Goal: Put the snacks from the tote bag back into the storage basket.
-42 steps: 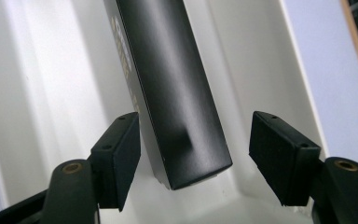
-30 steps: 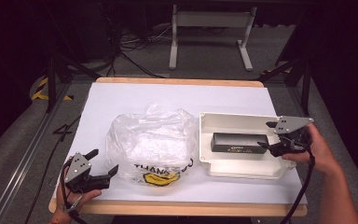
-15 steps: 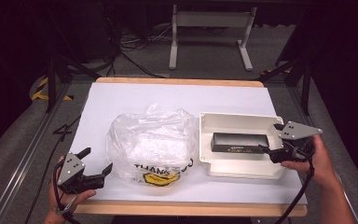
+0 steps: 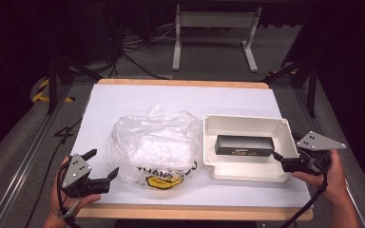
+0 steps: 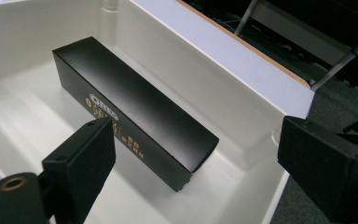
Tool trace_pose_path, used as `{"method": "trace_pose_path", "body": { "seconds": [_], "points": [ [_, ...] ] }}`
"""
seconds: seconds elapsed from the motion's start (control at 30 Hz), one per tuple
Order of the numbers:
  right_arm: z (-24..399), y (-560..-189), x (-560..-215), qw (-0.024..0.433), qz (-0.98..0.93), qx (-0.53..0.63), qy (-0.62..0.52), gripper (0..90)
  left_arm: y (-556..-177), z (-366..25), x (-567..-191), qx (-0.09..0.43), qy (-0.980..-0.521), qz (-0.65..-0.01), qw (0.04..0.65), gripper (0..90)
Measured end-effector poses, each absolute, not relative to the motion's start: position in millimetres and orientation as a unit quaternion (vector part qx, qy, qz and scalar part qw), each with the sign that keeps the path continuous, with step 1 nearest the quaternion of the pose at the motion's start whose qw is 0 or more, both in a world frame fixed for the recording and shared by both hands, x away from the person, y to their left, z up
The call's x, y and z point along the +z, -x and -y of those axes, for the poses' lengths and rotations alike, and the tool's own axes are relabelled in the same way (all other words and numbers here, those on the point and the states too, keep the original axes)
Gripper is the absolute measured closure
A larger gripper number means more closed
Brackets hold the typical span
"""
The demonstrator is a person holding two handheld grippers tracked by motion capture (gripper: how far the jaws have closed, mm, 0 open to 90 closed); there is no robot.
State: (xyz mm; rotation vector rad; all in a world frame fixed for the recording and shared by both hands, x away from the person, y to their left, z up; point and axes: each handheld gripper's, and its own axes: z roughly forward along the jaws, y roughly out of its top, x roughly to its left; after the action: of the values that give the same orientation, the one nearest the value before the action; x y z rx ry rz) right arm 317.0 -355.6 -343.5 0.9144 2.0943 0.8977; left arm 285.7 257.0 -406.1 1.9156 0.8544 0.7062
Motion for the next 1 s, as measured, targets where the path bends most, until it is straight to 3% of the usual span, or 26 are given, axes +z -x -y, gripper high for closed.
{"method": "trace_pose_path", "body": {
  "seconds": [1.0],
  "points": [
    [383.7, -281.9, -398.1, 0.351, -0.745, 0.378, -0.423, 6.3, -287.9, -289.2, -434.0, 0.278, -0.748, -0.379, 0.468, 9.4]
  ]
}}
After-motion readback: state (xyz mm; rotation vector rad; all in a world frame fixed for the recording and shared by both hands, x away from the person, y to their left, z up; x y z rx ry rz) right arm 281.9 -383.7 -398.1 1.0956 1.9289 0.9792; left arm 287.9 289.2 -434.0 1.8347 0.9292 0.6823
